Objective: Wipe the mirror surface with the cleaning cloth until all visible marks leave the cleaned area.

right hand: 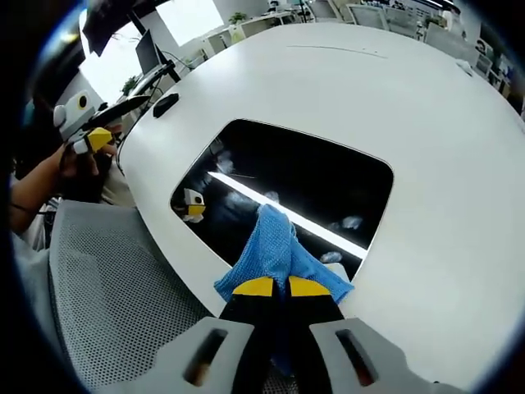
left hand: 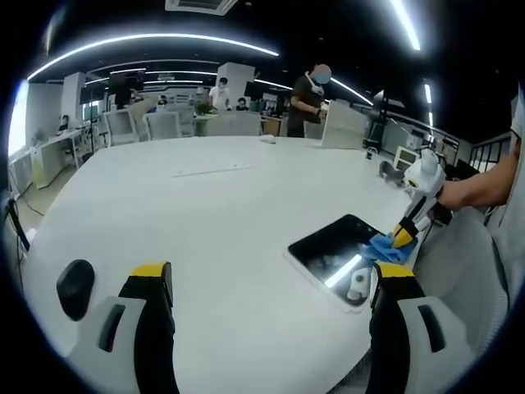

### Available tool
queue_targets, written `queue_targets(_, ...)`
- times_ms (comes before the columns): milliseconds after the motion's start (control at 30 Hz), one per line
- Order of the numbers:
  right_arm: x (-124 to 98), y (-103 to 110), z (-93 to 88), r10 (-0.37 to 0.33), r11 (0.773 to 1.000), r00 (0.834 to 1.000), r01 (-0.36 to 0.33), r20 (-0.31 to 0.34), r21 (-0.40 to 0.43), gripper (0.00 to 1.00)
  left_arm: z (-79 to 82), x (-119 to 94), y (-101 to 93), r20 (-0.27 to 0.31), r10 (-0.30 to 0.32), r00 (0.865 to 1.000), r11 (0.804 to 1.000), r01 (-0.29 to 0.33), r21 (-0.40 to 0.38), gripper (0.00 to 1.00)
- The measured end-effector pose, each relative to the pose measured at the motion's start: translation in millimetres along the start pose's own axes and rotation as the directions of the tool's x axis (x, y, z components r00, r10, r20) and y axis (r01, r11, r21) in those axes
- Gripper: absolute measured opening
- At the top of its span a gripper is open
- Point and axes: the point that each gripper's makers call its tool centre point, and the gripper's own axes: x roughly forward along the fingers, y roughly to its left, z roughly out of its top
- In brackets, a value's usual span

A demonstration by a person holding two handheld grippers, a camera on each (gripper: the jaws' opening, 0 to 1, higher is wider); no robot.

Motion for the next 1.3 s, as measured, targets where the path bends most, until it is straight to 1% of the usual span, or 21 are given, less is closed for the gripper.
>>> queue_targets(300, -0.4, -0.9, 0.1, -0.001, 1.0, 1.0, 0.001, 0.001, 0.005, 0.0, 2.3, 0.9, -0.3, 0.002, -0.002, 1.0, 1.0, 0.002, 0.001, 0.99)
queue_targets(633, 0.9, -8.0, 6.8, -0.016, 1.0, 1.0, 0.016, 0.008, 0.004, 0.0, 2.0, 0.0, -0.2, -0.004, -0.004, 1.0, 1.0, 0.004, 0.003, 0.99)
queue_targets(967, 4.5, -17.7, 18.0, -0.028, 1.0, 0.999, 0.028, 0.016, 0.006, 0.0, 2.7, -1.9, 2.2, -0.005, 0.0, 1.0, 1.0, 0.0, 0.0, 0.99)
queue_targets(1300, 8.0, -28.2, 33.4, -0.042, 0.999, 0.999, 0.042, 0.023, 0.006, 0.0, 3.5, -2.9, 2.7, 0.001, 0.004, 1.0, 1.0, -0.004, -0.007, 0.99)
